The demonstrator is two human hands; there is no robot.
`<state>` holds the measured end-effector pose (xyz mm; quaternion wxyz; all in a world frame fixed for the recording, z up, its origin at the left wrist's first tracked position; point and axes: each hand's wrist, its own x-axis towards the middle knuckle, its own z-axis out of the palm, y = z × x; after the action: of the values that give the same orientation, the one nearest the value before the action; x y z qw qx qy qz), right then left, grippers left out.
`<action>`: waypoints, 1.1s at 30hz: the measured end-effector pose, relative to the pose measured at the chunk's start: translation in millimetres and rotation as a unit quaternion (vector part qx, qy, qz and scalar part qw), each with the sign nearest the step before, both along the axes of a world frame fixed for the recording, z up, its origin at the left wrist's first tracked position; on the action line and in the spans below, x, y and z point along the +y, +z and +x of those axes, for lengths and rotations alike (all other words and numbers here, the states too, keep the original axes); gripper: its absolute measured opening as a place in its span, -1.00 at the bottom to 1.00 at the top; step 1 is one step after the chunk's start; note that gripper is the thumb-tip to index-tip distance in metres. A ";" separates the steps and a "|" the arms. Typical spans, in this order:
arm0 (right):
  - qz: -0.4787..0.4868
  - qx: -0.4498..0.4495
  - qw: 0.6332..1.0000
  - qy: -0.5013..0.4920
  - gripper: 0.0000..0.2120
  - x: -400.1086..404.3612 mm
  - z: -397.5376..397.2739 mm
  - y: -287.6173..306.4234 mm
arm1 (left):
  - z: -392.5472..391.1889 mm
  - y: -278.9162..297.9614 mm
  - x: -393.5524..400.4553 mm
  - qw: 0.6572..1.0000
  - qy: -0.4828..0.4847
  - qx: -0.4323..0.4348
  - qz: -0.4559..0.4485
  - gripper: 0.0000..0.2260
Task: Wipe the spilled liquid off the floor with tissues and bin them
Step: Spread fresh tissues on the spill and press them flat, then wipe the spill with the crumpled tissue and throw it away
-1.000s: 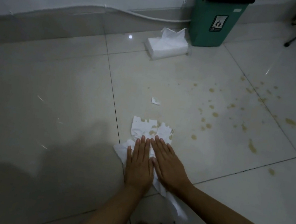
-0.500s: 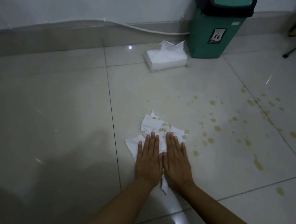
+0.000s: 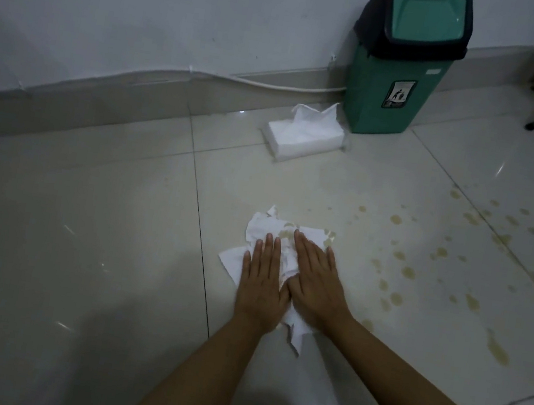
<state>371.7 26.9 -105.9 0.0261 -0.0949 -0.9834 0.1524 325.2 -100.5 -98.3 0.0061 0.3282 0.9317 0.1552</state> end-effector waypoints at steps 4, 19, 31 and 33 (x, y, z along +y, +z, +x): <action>-0.024 0.043 0.999 -0.013 -0.46 0.6 -15.7 -2.5 | -9.3 1.0 4.2 1.000 -0.003 -0.026 0.001 -0.38; -0.066 0.112 0.991 -0.013 -0.64 9.8 0.8 8.6 | -28.7 17.1 0.2 0.963 0.026 -0.192 0.187 -0.62; -0.190 0.095 0.971 -0.113 -0.51 -7.4 -18.8 19.9 | -27.3 37.9 12.2 0.879 0.130 -0.322 0.327 -0.78; -0.127 0.033 0.986 -0.099 -0.47 -11.5 -20.4 10.1 | -33.0 39.0 12.4 0.870 0.156 -0.312 0.349 -0.83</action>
<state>351.3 15.4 -95.8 0.0612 -0.1898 -0.9405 0.2753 292.2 -88.1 -59.2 0.1572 0.0939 0.8055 0.5636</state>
